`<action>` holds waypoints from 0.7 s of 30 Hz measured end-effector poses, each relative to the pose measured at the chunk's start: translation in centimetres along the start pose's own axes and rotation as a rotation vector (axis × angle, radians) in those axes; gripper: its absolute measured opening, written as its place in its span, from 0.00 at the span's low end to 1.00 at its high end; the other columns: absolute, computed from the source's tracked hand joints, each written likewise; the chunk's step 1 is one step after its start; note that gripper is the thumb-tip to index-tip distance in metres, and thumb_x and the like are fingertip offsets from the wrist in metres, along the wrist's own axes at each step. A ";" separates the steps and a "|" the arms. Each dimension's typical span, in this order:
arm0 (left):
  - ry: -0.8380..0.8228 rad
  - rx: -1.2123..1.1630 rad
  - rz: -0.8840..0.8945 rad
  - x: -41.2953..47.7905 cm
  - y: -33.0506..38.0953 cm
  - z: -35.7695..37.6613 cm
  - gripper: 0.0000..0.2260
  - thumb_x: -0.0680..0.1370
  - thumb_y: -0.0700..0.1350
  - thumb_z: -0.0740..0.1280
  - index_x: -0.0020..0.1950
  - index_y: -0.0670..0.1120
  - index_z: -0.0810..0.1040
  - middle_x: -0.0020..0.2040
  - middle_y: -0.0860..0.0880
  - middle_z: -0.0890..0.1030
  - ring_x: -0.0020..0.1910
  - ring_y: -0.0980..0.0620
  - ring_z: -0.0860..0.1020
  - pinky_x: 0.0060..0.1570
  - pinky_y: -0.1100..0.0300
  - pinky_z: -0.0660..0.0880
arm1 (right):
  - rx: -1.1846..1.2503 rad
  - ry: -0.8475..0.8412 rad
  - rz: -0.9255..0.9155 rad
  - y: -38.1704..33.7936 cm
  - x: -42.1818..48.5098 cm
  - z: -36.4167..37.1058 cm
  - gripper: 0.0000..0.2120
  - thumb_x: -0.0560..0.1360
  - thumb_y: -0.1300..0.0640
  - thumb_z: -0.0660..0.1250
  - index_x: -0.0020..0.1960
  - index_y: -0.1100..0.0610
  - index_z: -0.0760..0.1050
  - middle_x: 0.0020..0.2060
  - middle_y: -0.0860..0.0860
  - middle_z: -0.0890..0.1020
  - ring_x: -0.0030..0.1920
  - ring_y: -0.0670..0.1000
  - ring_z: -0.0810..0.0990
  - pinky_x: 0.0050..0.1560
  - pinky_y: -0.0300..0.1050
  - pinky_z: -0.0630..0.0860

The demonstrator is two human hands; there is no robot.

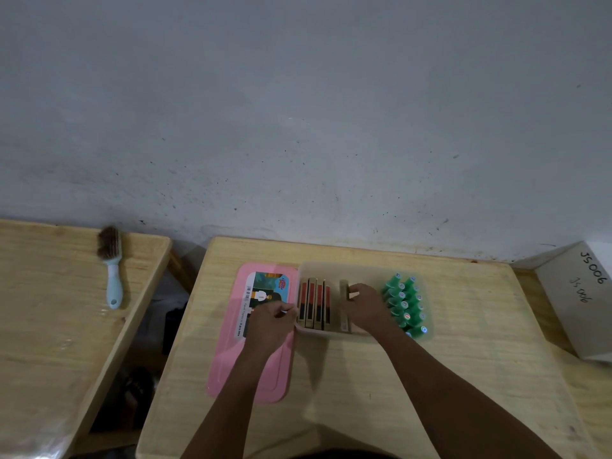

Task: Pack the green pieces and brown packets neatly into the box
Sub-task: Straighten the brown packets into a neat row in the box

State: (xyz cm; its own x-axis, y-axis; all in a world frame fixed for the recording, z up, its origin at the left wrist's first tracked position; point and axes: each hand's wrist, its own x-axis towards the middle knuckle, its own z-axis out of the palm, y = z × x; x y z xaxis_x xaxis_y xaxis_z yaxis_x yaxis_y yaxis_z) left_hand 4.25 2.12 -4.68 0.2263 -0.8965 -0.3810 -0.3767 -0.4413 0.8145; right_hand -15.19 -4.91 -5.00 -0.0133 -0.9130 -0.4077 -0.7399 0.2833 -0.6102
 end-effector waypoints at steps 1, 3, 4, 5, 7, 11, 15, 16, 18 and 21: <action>-0.001 0.000 0.000 0.0 0.0 0.0 0.08 0.77 0.45 0.66 0.52 0.44 0.81 0.49 0.45 0.83 0.45 0.51 0.82 0.45 0.60 0.77 | 0.092 0.003 -0.004 -0.1 0.1 -0.1 0.07 0.75 0.50 0.66 0.45 0.54 0.78 0.39 0.52 0.83 0.38 0.50 0.80 0.44 0.46 0.77; 0.000 0.003 0.004 0.1 -0.1 0.1 0.08 0.77 0.45 0.66 0.53 0.44 0.80 0.48 0.45 0.84 0.44 0.52 0.82 0.43 0.61 0.76 | 0.217 -0.009 0.013 0.1 0.3 -0.2 0.13 0.76 0.53 0.64 0.38 0.59 0.80 0.33 0.53 0.81 0.34 0.50 0.76 0.41 0.47 0.74; 0.002 0.006 0.004 0.0 -0.1 0.0 0.08 0.77 0.45 0.66 0.53 0.44 0.80 0.48 0.45 0.84 0.43 0.52 0.82 0.43 0.61 0.76 | 0.261 -0.020 0.035 0.3 0.5 -0.1 0.16 0.76 0.53 0.63 0.38 0.63 0.80 0.32 0.55 0.80 0.34 0.52 0.76 0.41 0.49 0.74; 0.003 0.006 0.003 0.0 -0.1 0.0 0.09 0.78 0.45 0.66 0.54 0.43 0.80 0.47 0.45 0.84 0.42 0.53 0.82 0.42 0.61 0.77 | 0.306 -0.036 0.056 0.6 0.7 -0.1 0.18 0.76 0.52 0.62 0.40 0.66 0.79 0.33 0.58 0.80 0.36 0.53 0.76 0.42 0.52 0.76; 0.005 0.009 0.003 0.1 -0.1 0.0 0.09 0.78 0.46 0.66 0.54 0.43 0.80 0.46 0.46 0.84 0.42 0.53 0.82 0.43 0.61 0.77 | 0.384 -0.079 0.103 0.8 0.8 -0.1 0.17 0.76 0.54 0.60 0.42 0.67 0.80 0.40 0.64 0.83 0.38 0.54 0.77 0.47 0.60 0.80; 0.006 0.002 0.004 0.1 -0.2 0.0 0.09 0.78 0.46 0.66 0.54 0.43 0.80 0.46 0.46 0.84 0.42 0.53 0.82 0.46 0.58 0.78 | 0.390 -0.099 0.075 0.5 0.4 -0.3 0.15 0.79 0.61 0.59 0.43 0.58 0.84 0.43 0.63 0.84 0.40 0.55 0.78 0.54 0.62 0.78; 0.002 -0.009 0.006 0.1 -0.3 0.0 0.10 0.77 0.46 0.66 0.55 0.42 0.80 0.49 0.44 0.84 0.44 0.51 0.82 0.48 0.57 0.79 | 0.363 -0.090 0.094 -0.1 -0.1 0.0 0.14 0.80 0.64 0.58 0.47 0.58 0.83 0.38 0.57 0.82 0.39 0.53 0.78 0.50 0.57 0.80; 0.002 -0.005 0.010 0.1 -0.3 0.0 0.10 0.77 0.46 0.66 0.55 0.42 0.80 0.50 0.43 0.84 0.46 0.50 0.82 0.50 0.55 0.79 | 0.402 -0.105 0.127 -0.4 -0.3 0.0 0.15 0.80 0.64 0.57 0.47 0.55 0.82 0.36 0.55 0.82 0.37 0.51 0.78 0.44 0.52 0.80; 0.002 -0.002 0.014 0.1 -0.3 0.0 0.10 0.77 0.46 0.66 0.55 0.42 0.80 0.50 0.43 0.84 0.47 0.49 0.82 0.51 0.54 0.79 | 0.538 -0.127 0.215 -1.1 -0.5 0.0 0.16 0.79 0.66 0.56 0.46 0.52 0.80 0.33 0.54 0.81 0.33 0.50 0.76 0.34 0.44 0.72; 0.007 -0.005 0.014 0.0 -0.2 0.0 0.10 0.77 0.45 0.66 0.55 0.42 0.80 0.50 0.42 0.84 0.45 0.49 0.82 0.51 0.53 0.79 | 0.707 -0.159 0.331 -1.1 -0.1 0.0 0.17 0.79 0.66 0.54 0.47 0.58 0.82 0.31 0.53 0.79 0.29 0.48 0.71 0.28 0.41 0.61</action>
State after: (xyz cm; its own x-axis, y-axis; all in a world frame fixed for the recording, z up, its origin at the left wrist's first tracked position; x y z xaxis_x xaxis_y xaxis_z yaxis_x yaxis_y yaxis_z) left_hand 4.31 2.15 -4.85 0.2273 -0.9022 -0.3667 -0.3749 -0.4286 0.8221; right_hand -14.35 -5.13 -4.29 -0.0223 -0.7109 -0.7030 -0.1118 0.7005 -0.7048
